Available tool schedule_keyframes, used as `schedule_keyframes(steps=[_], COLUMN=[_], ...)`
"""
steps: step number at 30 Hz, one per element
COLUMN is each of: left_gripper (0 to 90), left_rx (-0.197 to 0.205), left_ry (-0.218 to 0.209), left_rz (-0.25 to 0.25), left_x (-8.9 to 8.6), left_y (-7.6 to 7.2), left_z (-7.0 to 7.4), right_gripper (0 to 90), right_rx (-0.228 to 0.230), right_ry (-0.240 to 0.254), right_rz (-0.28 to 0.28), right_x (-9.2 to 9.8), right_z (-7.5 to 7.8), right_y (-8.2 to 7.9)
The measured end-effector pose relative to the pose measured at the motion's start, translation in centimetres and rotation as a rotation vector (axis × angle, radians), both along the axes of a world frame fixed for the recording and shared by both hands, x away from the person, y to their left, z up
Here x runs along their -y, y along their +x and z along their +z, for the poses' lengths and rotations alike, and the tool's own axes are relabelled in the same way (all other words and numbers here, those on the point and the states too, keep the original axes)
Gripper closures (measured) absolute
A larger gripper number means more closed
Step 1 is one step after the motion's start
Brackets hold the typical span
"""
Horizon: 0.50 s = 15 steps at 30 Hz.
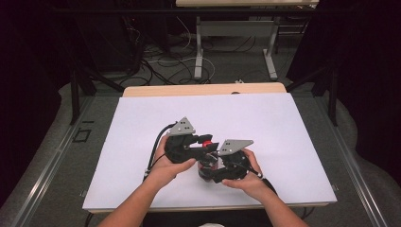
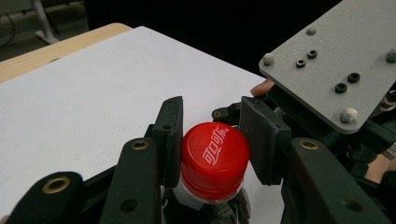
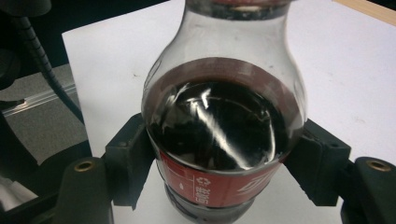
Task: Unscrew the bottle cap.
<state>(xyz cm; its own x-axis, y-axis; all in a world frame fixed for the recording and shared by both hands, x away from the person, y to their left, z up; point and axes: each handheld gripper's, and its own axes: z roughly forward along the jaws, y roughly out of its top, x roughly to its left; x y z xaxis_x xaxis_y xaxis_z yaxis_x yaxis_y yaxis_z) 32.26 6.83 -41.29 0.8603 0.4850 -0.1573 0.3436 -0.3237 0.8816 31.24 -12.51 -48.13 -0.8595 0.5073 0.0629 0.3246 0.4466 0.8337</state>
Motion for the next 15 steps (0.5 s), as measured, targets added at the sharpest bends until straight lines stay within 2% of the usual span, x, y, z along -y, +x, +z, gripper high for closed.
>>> schedule_keyframes(steps=[4, 5, 9, 10, 11, 14, 15], left_gripper=[61.1, 61.1, 60.6, 55.0, 53.7, 52.6, 52.5], left_rx=[0.01, -0.002, -0.004, -0.005, -0.001, 0.003, -0.005], left_ry=[0.011, 0.014, 0.02, 0.011, 0.004, 0.003, -0.003], left_rz=[0.076, 0.102, 0.104, 0.102, 0.077, 0.068, 0.05], left_x=[0.5, 0.7, 0.8, 0.8, 0.4, 0.0, -0.4], left_y=[-0.6, -0.8, -0.8, -0.8, -0.7, -0.6, -0.5], left_z=[0.0, 0.1, 0.2, 0.3, 0.5, 0.8, 0.9], right_gripper=[29.9, 29.9, 29.9, 29.9, 29.9, 29.9, 29.9], right_rx=[-0.007, 0.011, 0.015, 0.002, 0.002, 0.009, 0.011], right_ry=[-0.007, -0.001, -0.002, -0.004, -0.008, 0.007, 0.007], right_rz=[-0.005, -0.011, -0.01, -0.009, -0.002, -0.008, -0.008], right_x=[0.1, 0.1, 0.1, 0.2, 0.3, 0.3, 0.3], right_z=[0.0, -0.1, -0.1, 0.0, 0.0, 0.0, 0.0], right_y=[0.0, 0.1, 0.2, 0.1, 0.2, 0.2, 0.2])
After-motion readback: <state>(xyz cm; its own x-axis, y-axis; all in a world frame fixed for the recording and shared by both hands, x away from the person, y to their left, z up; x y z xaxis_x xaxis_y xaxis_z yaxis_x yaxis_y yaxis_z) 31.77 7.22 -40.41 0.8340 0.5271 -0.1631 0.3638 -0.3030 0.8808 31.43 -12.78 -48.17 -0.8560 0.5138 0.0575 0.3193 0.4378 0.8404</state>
